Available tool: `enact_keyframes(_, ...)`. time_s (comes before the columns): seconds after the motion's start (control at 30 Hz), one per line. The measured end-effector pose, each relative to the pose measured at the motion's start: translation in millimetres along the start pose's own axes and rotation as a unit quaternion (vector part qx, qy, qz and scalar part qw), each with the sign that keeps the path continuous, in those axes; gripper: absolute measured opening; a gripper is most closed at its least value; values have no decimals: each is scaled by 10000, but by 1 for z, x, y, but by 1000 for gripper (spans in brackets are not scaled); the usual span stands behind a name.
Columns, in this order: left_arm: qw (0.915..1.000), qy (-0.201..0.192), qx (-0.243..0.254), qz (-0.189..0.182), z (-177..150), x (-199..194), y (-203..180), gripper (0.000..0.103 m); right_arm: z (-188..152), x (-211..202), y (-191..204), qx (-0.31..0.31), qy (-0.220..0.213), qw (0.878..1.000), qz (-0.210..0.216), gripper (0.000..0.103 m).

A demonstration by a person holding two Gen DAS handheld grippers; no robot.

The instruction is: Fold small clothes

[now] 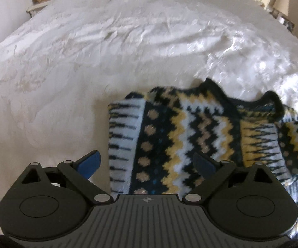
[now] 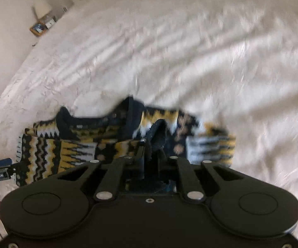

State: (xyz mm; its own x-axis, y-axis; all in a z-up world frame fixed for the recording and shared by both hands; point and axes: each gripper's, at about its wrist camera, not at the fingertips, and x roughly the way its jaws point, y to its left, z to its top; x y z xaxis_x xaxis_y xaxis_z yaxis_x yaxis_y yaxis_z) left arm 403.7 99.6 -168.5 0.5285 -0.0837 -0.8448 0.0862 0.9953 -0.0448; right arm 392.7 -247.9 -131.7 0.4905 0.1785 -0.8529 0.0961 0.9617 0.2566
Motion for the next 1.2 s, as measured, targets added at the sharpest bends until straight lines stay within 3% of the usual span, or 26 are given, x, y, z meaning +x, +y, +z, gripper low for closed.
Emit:
enact_keyframes(0.07, 9999, -65, 97, -28, 6, 0, -5, 97, 1, -5, -7, 48, -101, 9998, -183, 18)
enact_keyframes(0.23, 9994, 41, 275, 189, 18, 24, -15, 97, -4, 23, -25, 66, 229, 9974, -673, 20)
enact_keyframes(0.27, 9991, 93, 298, 292, 17, 30, -14, 97, -5, 29, -27, 81, 317, 9971, -690, 27)
enact_keyframes(0.33, 9978, 281, 372, 462, 17, 44, -11, 99, -9, 38, -31, 152, 442, 9968, -654, 28)
enact_keyframes(0.37, 9970, 377, 427, 522, 16, 52, -8, 101, -11, 41, -31, 147, 466, 9965, -673, 36)
enact_keyframes(0.5, 9980, 468, 316, 267, 17, 64, 6, 103, -17, 45, -36, 193, 502, 9960, -715, 48)
enact_keyframes(0.6, 9982, 428, 376, 190, 20, 54, 7, 102, -18, 43, -34, 165, 490, 9969, -596, 76)
enact_keyframes(0.63, 9983, 394, 375, 186, 19, 48, 7, 102, -19, 40, -33, 141, 495, 9971, -567, 96)
enact_keyframes(0.67, 9986, 344, 373, 177, 18, 41, 8, 102, -19, 38, -30, 116, 495, 9972, -553, 102)
enact_keyframes(0.93, 9998, 132, 128, -67, -13, -25, 17, 102, -36, -1, -1, 0, 445, 9983, -370, 102)
enact_keyframes(1.2, 9993, 221, 36, -284, -79, -82, 18, 102, -96, -47, 36, -95, 587, 9981, -160, 102)
